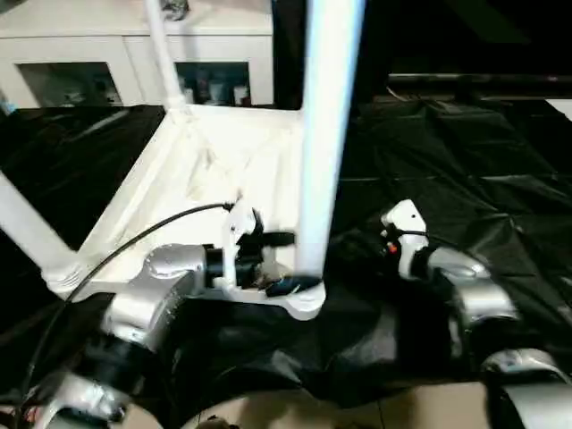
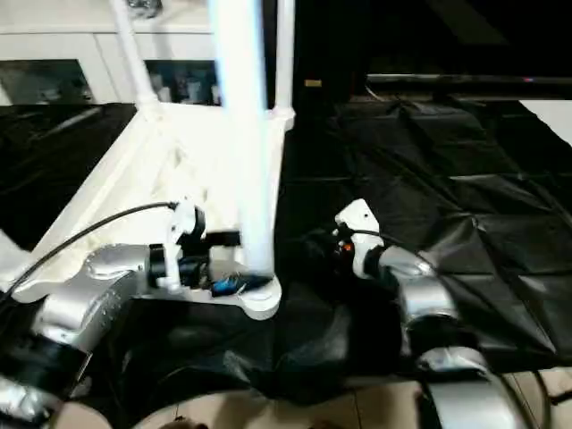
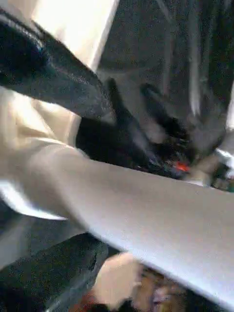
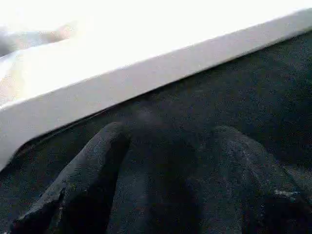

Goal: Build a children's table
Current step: Rotate table base

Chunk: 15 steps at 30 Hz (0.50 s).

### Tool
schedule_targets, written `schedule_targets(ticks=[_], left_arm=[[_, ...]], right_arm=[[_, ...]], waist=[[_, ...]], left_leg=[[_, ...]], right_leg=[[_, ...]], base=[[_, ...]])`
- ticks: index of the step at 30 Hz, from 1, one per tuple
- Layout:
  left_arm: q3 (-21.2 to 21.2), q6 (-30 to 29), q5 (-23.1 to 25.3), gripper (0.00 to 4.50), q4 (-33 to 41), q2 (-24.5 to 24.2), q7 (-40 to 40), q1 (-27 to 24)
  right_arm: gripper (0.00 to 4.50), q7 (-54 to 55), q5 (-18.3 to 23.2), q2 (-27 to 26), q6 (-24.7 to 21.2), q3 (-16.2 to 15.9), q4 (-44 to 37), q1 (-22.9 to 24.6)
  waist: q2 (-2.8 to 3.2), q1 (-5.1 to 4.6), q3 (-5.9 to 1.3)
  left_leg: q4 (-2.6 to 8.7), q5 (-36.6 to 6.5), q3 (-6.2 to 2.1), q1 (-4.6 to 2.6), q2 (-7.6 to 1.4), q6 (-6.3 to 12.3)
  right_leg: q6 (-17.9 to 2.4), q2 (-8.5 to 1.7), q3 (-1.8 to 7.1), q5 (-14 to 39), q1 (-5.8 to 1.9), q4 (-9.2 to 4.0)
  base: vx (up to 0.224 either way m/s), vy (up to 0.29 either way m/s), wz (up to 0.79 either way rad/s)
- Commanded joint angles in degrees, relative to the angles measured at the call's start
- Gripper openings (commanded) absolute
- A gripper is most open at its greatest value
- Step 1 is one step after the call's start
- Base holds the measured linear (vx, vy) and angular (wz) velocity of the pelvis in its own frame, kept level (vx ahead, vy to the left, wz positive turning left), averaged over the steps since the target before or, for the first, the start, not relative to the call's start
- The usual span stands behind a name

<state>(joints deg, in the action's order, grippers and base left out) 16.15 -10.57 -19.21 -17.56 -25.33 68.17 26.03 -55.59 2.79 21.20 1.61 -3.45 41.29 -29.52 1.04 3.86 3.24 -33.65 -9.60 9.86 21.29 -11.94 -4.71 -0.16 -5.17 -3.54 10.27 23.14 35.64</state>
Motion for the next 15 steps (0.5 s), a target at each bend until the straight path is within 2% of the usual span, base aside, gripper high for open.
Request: schedule_targets(ticks=[1,2,3,4,7,8,11,14,15], left_arm=[[1.59,1.51,2.13,3.97,-1.39,-1.07,2.86,1.23],[1.62,1.53,2.16,3.82,-1.41,-1.1,2.9,1.25],[3.23,2.99,4.39,3.7,-2.97,-2.82,4.96,1.87],[3.23,2.99,4.39,3.64,-2.97,-2.82,4.96,1.87],[4.42,4.55,6.74,3.49,-5.13,-4.22,6.76,2.57],[4.32,4.95,6.96,3.25,-5.93,-4.37,7.09,2.93],[4.56,6.24,7.78,3.13,-8.4,-4.53,8.37,4.06],[4.89,6.82,8.64,2.82,-10.28,-4.61,9.08,5.04],[4.9,7.34,9.03,2.73,-11.46,-4.61,9.34,5.69]], right_arm=[[3.15,-3.33,0.61,0.95,-1.5,-1.53,-3.29,0.84],[3.15,-3.38,0.61,0.97,-1.52,-1.55,-3.36,0.86],[3.15,-6.65,1.22,2.2,-2.74,-2.7,-6.6,2.07],[3.15,-6.65,1.22,2.2,-2.74,-2.7,-6.6,2.07],[3.15,-10.44,2.08,3.58,-4.73,-3.75,-10.29,3.29],[3.15,-12.4,2.57,4.39,-6.08,-4.31,-12.12,3.78],[3.15,-15.66,3.5,6.37,-8.33,-5.65,-15.87,4.92],[3.15,-16.26,3.48,6.94,-9.02,-5.84,-16.86,5.1],[3.15,-16.57,3.12,7.16,-9.2,-6.01,-16.7,4.93]], waist=[[0.3,0.38,-3.81],[0.36,0.42,-3.84],[0.08,0.52,-3.93],[0.27,0.73,-3.98],[0.17,0.88,-4.11],[0.19,0.98,-4.09],[0.15,1.43,-4.04],[0.01,1.76,-3.94],[0.16,1.81,-3.93]], left_leg=[[4.04,-17.55,0.14,-0.56,-0.72,1.46],[4.03,-17.16,0.16,-0.55,-0.73,1.43],[4.05,-16.42,0.14,-0.54,-0.81,1.51],[3.97,-15.94,0.17,-0.55,-0.9,1.8],[3.91,-14.94,0.19,-0.55,-0.94,2.08],[3.87,-14.67,0.25,-0.6,-0.84,2.23],[3.9,-14.88,0.3,-0.69,-0.95,2.31],[3.98,-15.68,0.28,-0.71,-0.94,1.97],[4.04,-15.9,0.21,-0.69,-0.95,1.6]], right_leg=[[-11.23,-1.86,1.89,16.58,-2.75,-4.89],[-11.79,-1.92,1.86,15.81,-2.71,-4.79],[-12.44,-1.92,1.87,14.36,-2.81,-4.68],[-12.82,-2.0,1.94,13.03,-2.78,-4.53],[-13.57,-2.02,1.92,10.58,-2.95,-4.22],[-14.07,-1.97,1.86,10.08,-2.94,-4.24],[-14.12,-2.05,1.96,10.32,-2.95,-4.32],[-13.61,-2.26,1.99,12.69,-2.84,-4.52],[-13.42,-2.39,1.98,13.45,-2.83,-4.57]], base=[[0.0,0.0,0.0],[0.0,0.0,0.0],[0.0,0.0,0.0],[0.0,0.0,0.0],[0.0,0.0,0.0],[0.0,0.0,0.0],[0.0,0.0,0.0],[0.0,0.0,0.0],[0.0,0.0,0.0]])
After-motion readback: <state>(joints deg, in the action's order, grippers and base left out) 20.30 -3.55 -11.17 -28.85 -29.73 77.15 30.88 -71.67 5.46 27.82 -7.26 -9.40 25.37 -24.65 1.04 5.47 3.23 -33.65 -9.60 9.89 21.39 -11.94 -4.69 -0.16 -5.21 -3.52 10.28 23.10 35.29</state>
